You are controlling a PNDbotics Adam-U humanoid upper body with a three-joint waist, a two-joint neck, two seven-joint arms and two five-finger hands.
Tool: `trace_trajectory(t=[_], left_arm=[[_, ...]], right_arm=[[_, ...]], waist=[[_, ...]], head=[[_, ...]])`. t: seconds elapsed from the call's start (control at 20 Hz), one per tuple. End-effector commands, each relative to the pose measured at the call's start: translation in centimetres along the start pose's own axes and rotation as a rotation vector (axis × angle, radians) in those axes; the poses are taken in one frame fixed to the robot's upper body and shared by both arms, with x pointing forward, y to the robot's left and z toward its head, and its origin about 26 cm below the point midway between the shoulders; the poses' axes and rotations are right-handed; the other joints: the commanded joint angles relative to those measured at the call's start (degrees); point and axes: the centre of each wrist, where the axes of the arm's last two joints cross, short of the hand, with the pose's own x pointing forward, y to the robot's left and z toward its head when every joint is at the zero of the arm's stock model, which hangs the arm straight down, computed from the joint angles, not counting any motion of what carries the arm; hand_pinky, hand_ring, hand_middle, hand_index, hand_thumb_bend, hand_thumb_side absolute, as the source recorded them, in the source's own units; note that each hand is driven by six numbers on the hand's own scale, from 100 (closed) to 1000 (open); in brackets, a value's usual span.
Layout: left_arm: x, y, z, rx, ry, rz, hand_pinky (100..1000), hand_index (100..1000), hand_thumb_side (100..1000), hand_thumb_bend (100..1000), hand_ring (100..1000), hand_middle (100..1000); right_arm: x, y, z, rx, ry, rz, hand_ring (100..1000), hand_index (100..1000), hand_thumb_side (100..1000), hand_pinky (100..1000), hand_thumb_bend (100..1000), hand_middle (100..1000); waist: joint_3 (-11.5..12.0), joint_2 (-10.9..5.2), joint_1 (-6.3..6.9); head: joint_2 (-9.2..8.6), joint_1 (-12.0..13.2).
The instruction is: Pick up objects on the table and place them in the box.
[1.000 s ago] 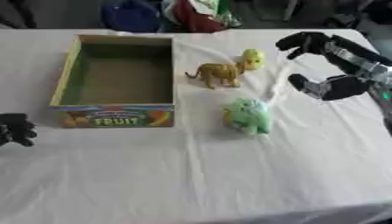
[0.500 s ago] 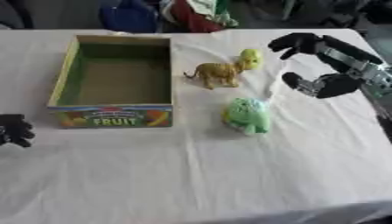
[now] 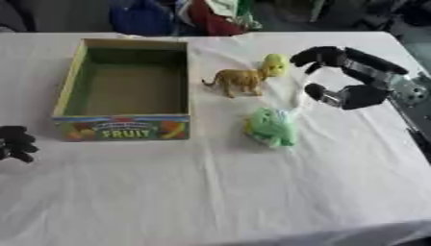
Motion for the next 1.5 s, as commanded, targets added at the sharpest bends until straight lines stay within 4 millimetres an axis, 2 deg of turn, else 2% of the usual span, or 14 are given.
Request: trace_trajectory(t=[0.05,0.9,1.5], left_arm=[[0.3,0.3,-0.1,-0.005,-0.013,-0.008,595,819,935,401,656,650],[0.3,0.2,-0.1,-0.008,-0.014,-0.005,595,819,938,396,657,652],[0.3,0.2,-0.2,-0.011,-0.016,-0.003,596,820,949,388,658,653]], right_arm=[[-0.1,-0.9,0.1,0.268,-0.169,0.193,880,952,779,786,259,878],[-1.4,1.6,-1.7,0.367,-0.113,0.255,891,953,883,794,328,881],[-2.1,3.2,-2.8,0.383,-0.067,0.297,888,947,920,796,368,878]], waist=[[0.1,-1.03,-0.07],[0.3,-1.17,-0.02],[0.4,-1.17,0.14]], head=[[0.04,-0.2],[0.3,-0.4],[0.35,-0.5]])
